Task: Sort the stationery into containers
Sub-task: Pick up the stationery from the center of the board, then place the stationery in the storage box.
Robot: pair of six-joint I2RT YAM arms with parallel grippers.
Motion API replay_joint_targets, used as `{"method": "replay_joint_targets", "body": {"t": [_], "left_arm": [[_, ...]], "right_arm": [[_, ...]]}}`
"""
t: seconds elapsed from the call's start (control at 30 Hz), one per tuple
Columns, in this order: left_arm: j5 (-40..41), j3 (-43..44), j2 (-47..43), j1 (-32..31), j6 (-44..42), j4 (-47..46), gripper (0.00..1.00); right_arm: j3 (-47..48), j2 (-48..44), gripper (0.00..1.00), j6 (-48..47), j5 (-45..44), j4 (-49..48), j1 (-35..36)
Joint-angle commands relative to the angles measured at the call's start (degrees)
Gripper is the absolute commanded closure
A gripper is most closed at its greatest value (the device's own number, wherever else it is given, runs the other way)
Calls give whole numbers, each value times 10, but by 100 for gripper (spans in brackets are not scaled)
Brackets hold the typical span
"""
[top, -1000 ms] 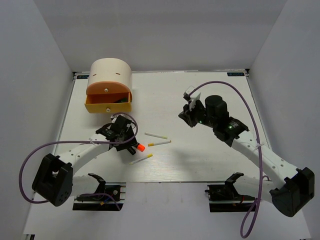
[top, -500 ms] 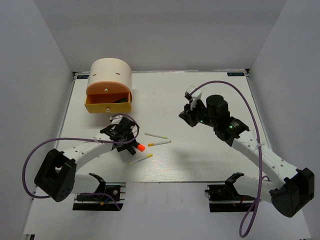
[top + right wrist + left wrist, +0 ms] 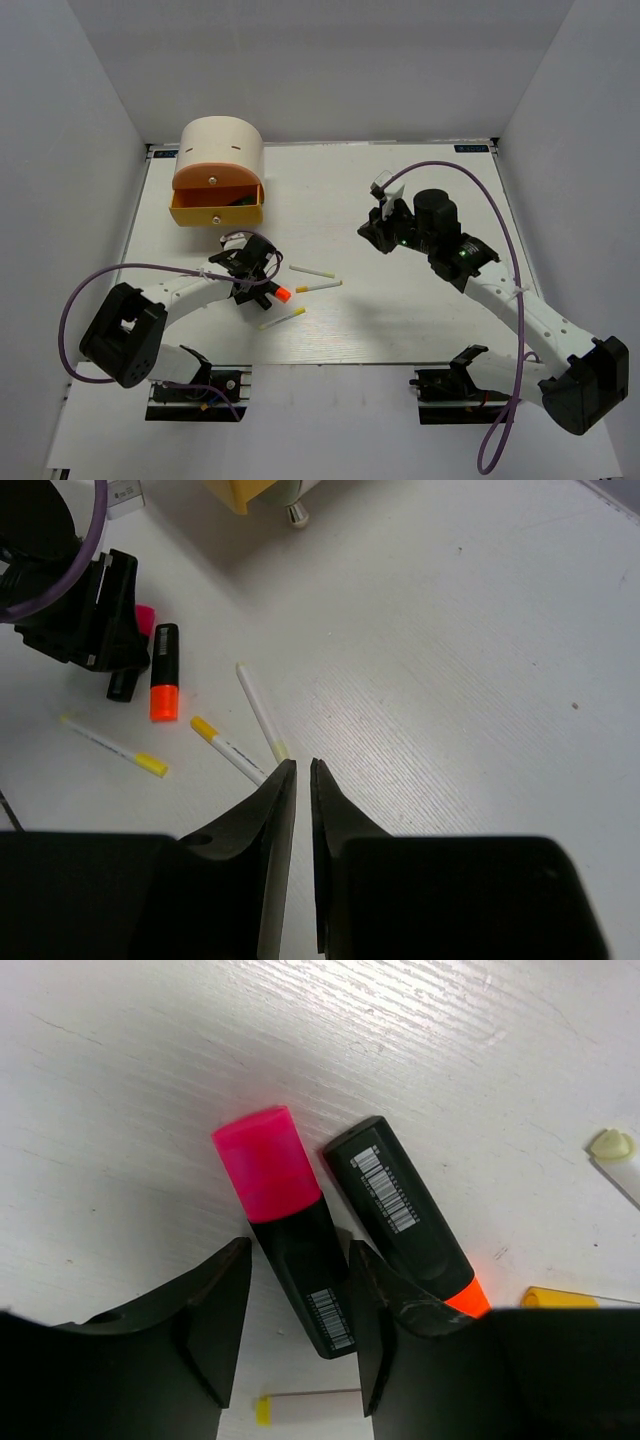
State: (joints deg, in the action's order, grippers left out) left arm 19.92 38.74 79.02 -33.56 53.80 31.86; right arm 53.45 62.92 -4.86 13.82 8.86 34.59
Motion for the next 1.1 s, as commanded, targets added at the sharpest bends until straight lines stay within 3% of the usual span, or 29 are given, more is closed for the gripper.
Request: {"method": "replay_joint_targets", "body": {"t": [0.0,0.33,0.5,0.67,0.87,1.07], "left_arm": [[21,-1,2,-3,5,1,47],[21,-1,7,-3,-6,23,57],[0,-11,-22,-8,-19,30,77],[-37,-11,-115,-25,-49,36,91],[-36,33,-241,-37,-113,8,91],[31,103,-265,-37,-143,-12,91]], "right_arm": [[-6,-20,83,6,9,-28,-2],[-11,-32,83,11,21,-27,-6],[-11,-38,83,12,25,-28,-7],[-12,-37,83,11,28,-29,-7],[-12,-36,83,12,27,-29,-8],[-14,-32,83,12,27,-32,-8]]}}
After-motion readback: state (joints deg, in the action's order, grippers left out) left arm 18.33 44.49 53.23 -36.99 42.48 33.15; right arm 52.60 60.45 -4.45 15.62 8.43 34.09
